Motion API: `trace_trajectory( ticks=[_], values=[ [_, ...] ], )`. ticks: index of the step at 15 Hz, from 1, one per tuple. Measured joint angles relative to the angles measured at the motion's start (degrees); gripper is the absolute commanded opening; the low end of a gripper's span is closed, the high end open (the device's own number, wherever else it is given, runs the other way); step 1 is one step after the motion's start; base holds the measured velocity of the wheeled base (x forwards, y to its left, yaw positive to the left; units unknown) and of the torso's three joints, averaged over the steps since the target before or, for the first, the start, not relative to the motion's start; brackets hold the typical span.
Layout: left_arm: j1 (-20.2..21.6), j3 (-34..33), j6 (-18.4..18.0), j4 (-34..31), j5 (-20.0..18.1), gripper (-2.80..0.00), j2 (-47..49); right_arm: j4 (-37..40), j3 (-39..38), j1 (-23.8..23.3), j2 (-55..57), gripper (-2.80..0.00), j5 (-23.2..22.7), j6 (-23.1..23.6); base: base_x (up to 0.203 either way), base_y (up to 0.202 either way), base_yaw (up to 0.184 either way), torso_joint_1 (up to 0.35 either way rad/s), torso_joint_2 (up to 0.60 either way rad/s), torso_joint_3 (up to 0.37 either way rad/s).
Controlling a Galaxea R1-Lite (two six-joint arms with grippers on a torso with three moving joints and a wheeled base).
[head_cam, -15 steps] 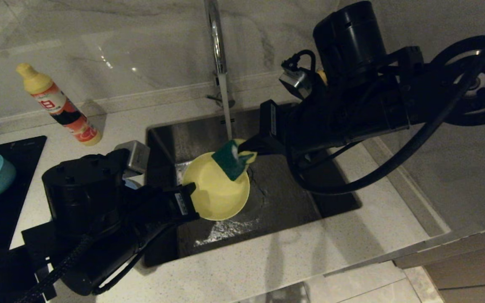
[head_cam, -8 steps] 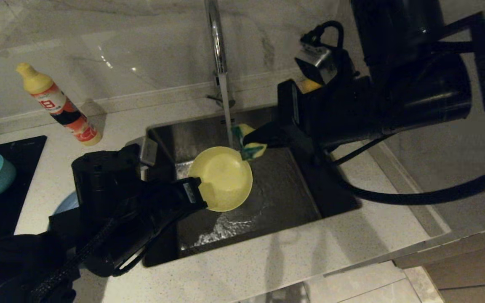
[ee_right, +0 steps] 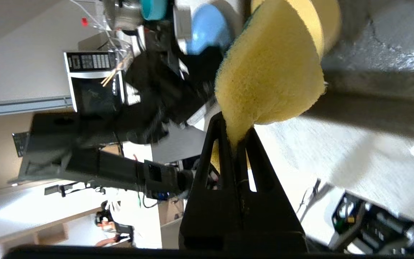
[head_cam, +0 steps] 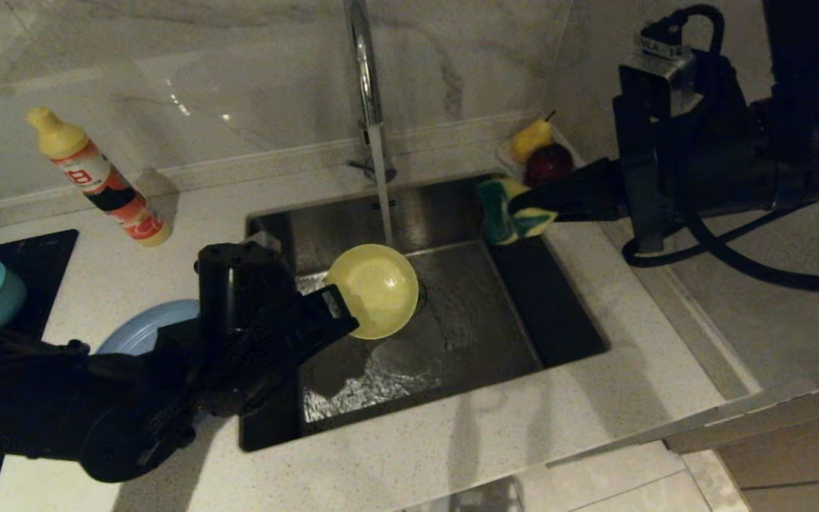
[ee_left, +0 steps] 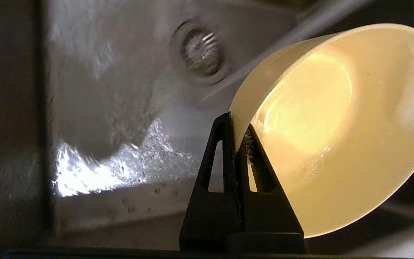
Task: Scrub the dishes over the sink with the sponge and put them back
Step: Rinse the bowl
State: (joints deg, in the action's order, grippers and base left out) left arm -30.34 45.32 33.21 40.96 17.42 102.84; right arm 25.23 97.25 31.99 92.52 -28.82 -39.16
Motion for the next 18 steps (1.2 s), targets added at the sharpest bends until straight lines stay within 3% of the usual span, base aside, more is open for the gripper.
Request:
trace_trajectory(
  ticks=[3, 6, 9, 18],
  values=[
    [2.4, 5.5, 5.3, -8.8, -0.3, -2.80, 2.8, -4.7, -7.3, -2.8, -3.0, -2.80, -1.9, -0.2, 0.000, 0.000, 0.000, 0.000, 0.00, 0.000],
    [4.1, 10.7, 7.3, -14.1, -2.9, -2.80, 4.5, -10.8, -14.3, -3.8, -5.3, -2.80, -2.7, -0.5, 0.000, 0.000, 0.000, 0.000, 0.00, 0.000],
    [4.4, 16.0, 10.2, -19.4, -5.1, -2.80, 5.8, -12.0, -18.8, -4.5, -6.7, -2.80, -3.4, -0.6, 0.000, 0.000, 0.000, 0.000, 0.00, 0.000],
    [4.6, 27.9, 12.1, -29.3, -6.4, -2.80, 11.5, -18.2, -26.1, -7.0, -7.2, -2.80, -6.7, -0.6, 0.000, 0.000, 0.000, 0.000, 0.00, 0.000]
  ],
)
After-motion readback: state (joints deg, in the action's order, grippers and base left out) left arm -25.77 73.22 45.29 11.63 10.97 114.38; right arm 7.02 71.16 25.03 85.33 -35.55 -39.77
